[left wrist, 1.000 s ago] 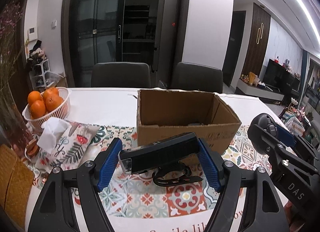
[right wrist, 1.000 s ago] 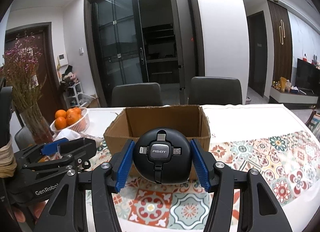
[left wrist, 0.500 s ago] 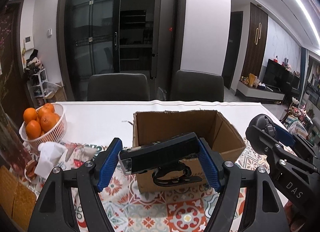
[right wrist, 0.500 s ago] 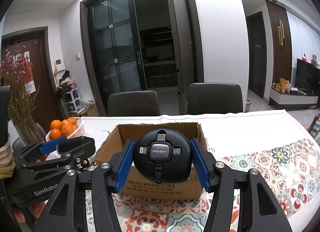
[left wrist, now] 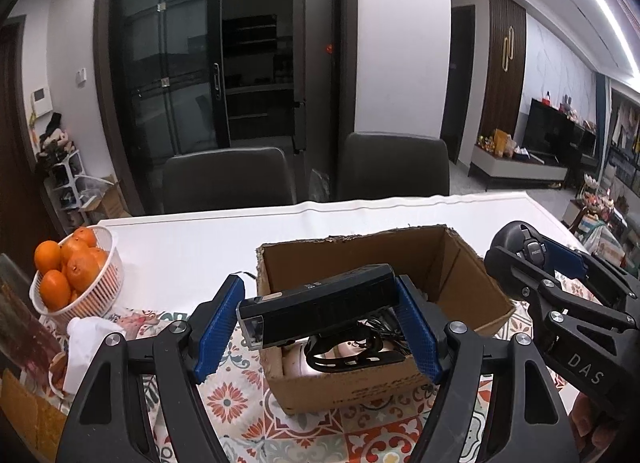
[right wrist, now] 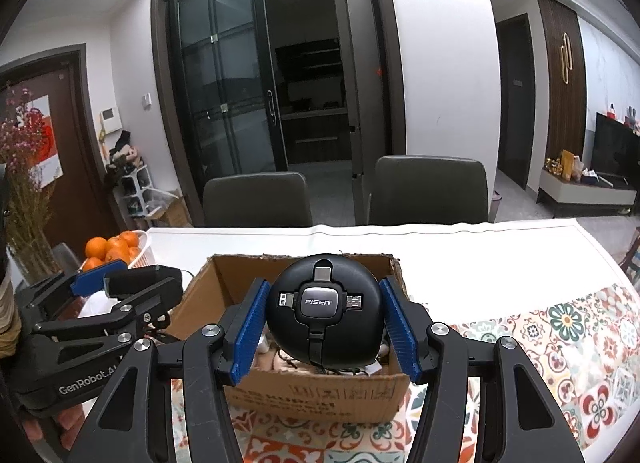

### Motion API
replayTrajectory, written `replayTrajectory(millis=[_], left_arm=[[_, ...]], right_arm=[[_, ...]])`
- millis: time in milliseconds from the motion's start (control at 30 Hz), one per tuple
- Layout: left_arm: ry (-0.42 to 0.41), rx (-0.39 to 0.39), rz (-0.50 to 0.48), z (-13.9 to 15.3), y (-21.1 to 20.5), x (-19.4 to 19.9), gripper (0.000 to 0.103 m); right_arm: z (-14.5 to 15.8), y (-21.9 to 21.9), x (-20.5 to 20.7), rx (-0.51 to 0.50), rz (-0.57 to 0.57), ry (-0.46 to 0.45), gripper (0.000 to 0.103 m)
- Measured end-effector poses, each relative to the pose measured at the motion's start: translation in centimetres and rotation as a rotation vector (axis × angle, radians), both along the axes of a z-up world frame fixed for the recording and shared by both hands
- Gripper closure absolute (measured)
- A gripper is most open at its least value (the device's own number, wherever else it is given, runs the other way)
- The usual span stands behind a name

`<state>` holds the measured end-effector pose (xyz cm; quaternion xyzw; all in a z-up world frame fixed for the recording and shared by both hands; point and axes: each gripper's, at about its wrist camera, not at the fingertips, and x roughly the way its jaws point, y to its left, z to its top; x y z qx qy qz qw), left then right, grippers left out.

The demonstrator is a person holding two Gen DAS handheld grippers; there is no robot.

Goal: Organize rigid objects

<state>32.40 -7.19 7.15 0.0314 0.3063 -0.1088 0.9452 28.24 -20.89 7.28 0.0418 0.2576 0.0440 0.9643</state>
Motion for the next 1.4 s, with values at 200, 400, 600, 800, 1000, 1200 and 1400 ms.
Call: replayTrajectory(millis=[200, 400, 600, 800, 1000, 1200, 1400], left_arm=[[0.067, 0.022, -0.039, -1.2, -0.9, 2.8, 0.028], [0.113, 0.075, -0.070, -2.4, -1.6, 5.0, 0.028], [0.169, 0.118, -0.100, -3.7, -2.1, 6.6, 0.028], [0.210, 0.161, -0.116, -4.8, -2.9, 7.5, 0.028], [0.282, 0.152, -0.118, -5.6, -3.1, 8.2, 0.028], [0.285, 0.131, -0.109, -5.4, -3.0, 7.7, 0.027], [0.259, 0.110, -0.101, -3.9, -2.4, 5.7, 0.025]], right_arm=[[-0.8, -0.1, 2.1, -0.015, 0.014, 0.041, 0.046], [-1.8, -0.4, 4.8, -0.021, 0.033, 0.097, 0.046], [-3.7, -0.7, 7.5, 0.001, 0.063, 0.194, 0.046], [-5.6, -0.9, 8.9, -0.002, 0.074, 0.278, 0.046], [-6.6, -1.0, 9.2, -0.006, 0.064, 0.328, 0.046], [-5.8, -0.9, 8.2, -0.031, 0.044, 0.312, 0.045], [-4.2, -1.0, 6.3, -0.030, 0.023, 0.281, 0.044]])
